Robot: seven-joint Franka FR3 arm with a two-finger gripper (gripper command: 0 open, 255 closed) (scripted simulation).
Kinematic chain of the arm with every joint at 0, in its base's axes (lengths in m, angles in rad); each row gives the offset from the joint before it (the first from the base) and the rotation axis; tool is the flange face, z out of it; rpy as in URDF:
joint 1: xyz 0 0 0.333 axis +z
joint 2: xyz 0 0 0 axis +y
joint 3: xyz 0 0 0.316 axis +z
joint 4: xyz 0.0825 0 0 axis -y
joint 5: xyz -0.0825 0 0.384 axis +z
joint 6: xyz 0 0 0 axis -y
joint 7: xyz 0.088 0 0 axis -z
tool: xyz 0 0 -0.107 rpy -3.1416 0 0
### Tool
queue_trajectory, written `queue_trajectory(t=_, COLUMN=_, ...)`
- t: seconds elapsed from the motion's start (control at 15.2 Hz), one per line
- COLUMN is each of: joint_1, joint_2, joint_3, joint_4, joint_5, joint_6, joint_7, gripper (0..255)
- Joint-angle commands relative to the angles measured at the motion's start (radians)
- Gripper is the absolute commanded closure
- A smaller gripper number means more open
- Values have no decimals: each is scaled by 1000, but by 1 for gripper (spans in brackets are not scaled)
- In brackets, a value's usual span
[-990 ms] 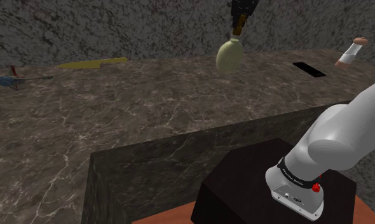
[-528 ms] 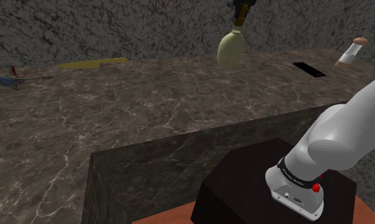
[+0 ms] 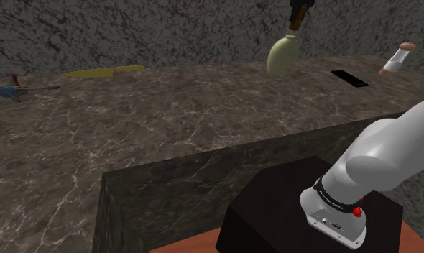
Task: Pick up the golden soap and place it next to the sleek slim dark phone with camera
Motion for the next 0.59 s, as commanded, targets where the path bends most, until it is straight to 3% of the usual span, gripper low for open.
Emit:
queue_trajectory(t=0.0, joint_1=-18, joint_2=-28, joint_3=-27, joint_4=-20, joint_5=-14, joint_6=-4, joint_7=-44, gripper=255)
queue_trajectory(t=0.53, joint_1=-79, joint_2=-95, joint_3=-144, joint_4=-50, joint_5=-66, joint_6=-22, joint_7=-220, gripper=255)
